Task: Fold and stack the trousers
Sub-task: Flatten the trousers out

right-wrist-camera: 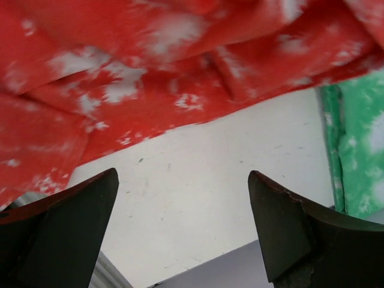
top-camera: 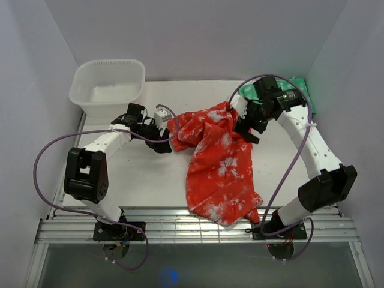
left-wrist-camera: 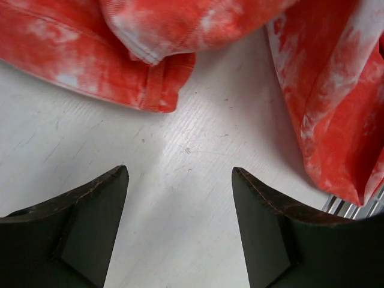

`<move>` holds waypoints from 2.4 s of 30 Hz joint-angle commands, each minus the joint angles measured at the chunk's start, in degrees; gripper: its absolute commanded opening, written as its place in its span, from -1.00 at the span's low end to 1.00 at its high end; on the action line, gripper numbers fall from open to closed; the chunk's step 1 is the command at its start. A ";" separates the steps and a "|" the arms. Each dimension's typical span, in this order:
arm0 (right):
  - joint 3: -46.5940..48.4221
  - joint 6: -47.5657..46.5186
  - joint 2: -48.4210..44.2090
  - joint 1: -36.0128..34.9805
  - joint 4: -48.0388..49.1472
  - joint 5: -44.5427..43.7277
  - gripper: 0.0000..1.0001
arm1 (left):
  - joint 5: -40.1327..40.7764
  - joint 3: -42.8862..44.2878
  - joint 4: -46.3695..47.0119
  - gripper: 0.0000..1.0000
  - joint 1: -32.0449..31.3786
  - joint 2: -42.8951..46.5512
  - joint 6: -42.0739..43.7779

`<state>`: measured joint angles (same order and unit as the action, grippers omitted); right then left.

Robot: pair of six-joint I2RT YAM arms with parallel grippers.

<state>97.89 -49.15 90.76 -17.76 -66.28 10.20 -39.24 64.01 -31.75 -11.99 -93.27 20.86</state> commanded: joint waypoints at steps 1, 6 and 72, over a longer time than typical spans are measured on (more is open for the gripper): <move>-6.90 -5.53 -6.71 -9.63 -5.98 6.32 0.87 | -6.20 0.94 0.28 0.59 -2.33 -0.33 8.48; -20.51 -4.21 -10.86 -21.07 0.61 7.04 0.85 | -0.06 -2.48 10.18 0.61 -8.30 0.37 10.51; -17.92 -13.61 -24.06 41.14 26.47 8.16 -0.85 | 21.15 7.71 -8.86 -1.00 21.83 28.67 13.24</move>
<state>72.40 -64.79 64.34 18.63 -43.81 12.73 -17.85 66.70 -45.23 7.49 -65.87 37.36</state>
